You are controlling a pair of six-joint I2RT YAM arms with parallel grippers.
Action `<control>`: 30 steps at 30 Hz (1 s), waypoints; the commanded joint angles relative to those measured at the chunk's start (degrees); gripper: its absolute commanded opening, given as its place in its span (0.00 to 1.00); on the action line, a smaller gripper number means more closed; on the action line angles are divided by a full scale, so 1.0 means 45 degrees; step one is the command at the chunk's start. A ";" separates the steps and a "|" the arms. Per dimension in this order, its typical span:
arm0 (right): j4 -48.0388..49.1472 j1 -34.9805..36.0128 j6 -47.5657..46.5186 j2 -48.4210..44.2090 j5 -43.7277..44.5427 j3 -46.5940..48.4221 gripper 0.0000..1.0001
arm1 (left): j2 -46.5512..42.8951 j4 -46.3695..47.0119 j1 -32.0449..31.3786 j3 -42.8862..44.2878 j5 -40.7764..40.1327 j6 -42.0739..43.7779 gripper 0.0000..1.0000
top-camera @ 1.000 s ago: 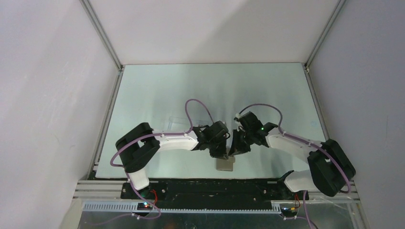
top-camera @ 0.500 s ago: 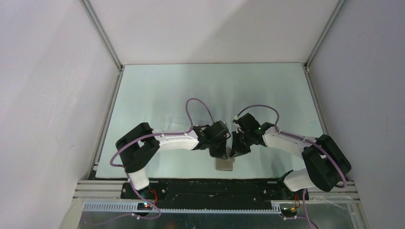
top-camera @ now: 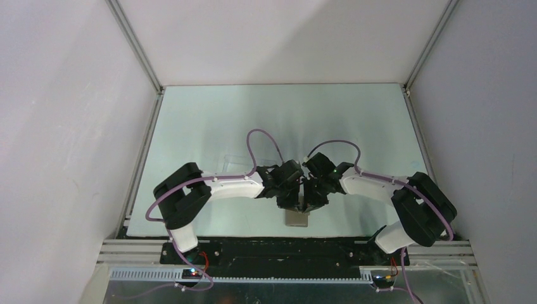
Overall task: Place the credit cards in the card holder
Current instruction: Close the card holder at the center of the board.
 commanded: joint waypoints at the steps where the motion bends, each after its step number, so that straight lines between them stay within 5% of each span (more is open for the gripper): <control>1: 0.0181 0.0183 -0.0027 0.0876 0.1829 -0.0159 0.00 | -0.0209 -0.1234 0.0158 0.0081 -0.0712 0.0435 0.00; 10: 0.0368 0.0290 -0.0026 0.1126 0.1289 -0.0160 0.00 | -0.0785 -0.1189 0.0583 -0.0156 -0.0640 0.0590 0.00; 22: 0.1276 -0.1536 0.0337 -0.2006 -0.1204 -0.0161 0.09 | -0.0283 -0.1185 0.0469 0.0024 -0.0389 0.1055 0.00; 30: 0.1586 -0.2011 0.0024 -0.0251 -0.1935 0.0333 0.03 | -0.0422 -0.1194 0.0411 -0.0085 -0.0413 0.1042 0.00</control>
